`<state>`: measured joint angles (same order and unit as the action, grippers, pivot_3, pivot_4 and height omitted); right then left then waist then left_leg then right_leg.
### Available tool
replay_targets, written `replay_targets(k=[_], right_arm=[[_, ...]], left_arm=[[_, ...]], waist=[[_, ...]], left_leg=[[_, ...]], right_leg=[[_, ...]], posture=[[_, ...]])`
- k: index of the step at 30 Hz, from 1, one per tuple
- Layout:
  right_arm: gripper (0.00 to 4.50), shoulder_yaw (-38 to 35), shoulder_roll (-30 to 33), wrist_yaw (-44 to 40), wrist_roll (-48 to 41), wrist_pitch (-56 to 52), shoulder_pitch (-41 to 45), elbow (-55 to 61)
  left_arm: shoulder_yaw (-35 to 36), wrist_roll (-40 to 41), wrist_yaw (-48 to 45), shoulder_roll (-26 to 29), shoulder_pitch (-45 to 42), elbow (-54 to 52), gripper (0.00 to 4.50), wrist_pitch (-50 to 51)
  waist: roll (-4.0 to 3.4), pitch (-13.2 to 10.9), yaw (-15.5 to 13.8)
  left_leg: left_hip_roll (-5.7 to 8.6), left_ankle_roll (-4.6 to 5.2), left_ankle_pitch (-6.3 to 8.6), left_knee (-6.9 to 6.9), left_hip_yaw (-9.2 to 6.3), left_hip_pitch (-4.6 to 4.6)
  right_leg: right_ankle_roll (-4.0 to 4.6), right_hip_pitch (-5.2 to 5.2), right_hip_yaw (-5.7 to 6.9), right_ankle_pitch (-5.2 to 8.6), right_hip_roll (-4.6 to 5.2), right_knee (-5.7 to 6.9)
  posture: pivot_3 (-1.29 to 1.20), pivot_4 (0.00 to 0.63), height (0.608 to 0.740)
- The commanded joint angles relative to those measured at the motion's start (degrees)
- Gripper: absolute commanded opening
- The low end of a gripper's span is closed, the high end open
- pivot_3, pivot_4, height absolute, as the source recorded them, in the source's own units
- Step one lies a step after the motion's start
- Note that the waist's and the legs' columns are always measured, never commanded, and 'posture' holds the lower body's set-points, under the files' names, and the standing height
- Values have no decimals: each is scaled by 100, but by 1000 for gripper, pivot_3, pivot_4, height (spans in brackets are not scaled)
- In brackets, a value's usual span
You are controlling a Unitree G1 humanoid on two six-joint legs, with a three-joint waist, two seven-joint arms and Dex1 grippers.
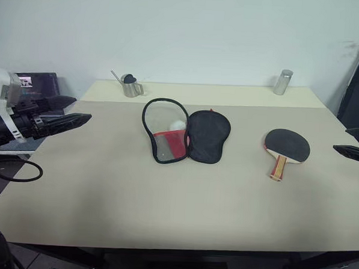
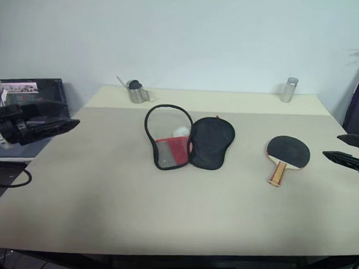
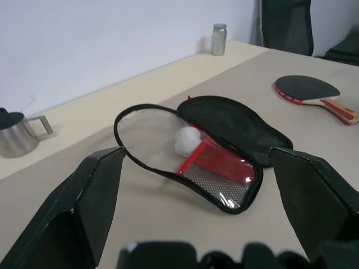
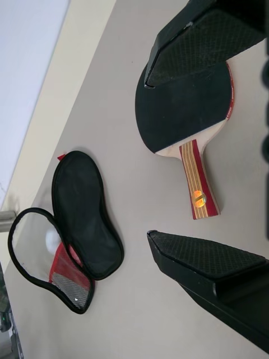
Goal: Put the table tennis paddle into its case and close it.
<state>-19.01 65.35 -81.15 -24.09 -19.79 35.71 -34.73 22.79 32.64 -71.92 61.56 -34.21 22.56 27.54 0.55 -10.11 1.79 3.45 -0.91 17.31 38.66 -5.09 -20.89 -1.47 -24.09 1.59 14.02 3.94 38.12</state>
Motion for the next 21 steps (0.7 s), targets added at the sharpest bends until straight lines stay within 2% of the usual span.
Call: replay_targets(k=[1,7,10,16,18,21], right_arm=[[4479,4,39,-38,-13,92,208,-29],[4479,108,-100,-29,26,179,410,-131],[4479,231,-156,28,89,225,537,-140],[4479,387,-268,138,227,298,856,-593],[4479,562,-262,39,372,345,1066,-755],[4479,800,-430,13,496,357,1415,-883]], left_arm=[[176,59,49,153,-28,-273,4500,5],[336,149,156,120,177,-505,4500,97],[299,103,270,-85,255,-412,4500,-63],[345,206,674,-462,538,-920,4500,127],[347,309,670,-441,546,-1083,4500,277],[376,176,619,-342,589,-720,4500,183]], waist=[[0,0,-2],[0,0,1],[0,0,-2],[1,0,-3],[3,-2,-1],[2,-2,18]], left_leg=[[0,0,0,0,0,0],[-1,1,1,0,8,1],[0,1,1,0,14,3],[0,2,2,1,19,5],[0,3,2,2,24,5],[-1,3,2,0,33,7]], right_leg=[[0,0,0,0,0,0],[-2,-2,-11,-1,-1,0],[-2,-3,-16,-1,-2,1],[-6,-2,-24,-4,-2,-1],[-7,-4,-29,-5,-2,0],[-7,-8,-36,-5,-3,2]], posture=[[0,150,740],[0,150,740],[0,150,740],[0,150,740],[0,150,740],[0,150,740]])
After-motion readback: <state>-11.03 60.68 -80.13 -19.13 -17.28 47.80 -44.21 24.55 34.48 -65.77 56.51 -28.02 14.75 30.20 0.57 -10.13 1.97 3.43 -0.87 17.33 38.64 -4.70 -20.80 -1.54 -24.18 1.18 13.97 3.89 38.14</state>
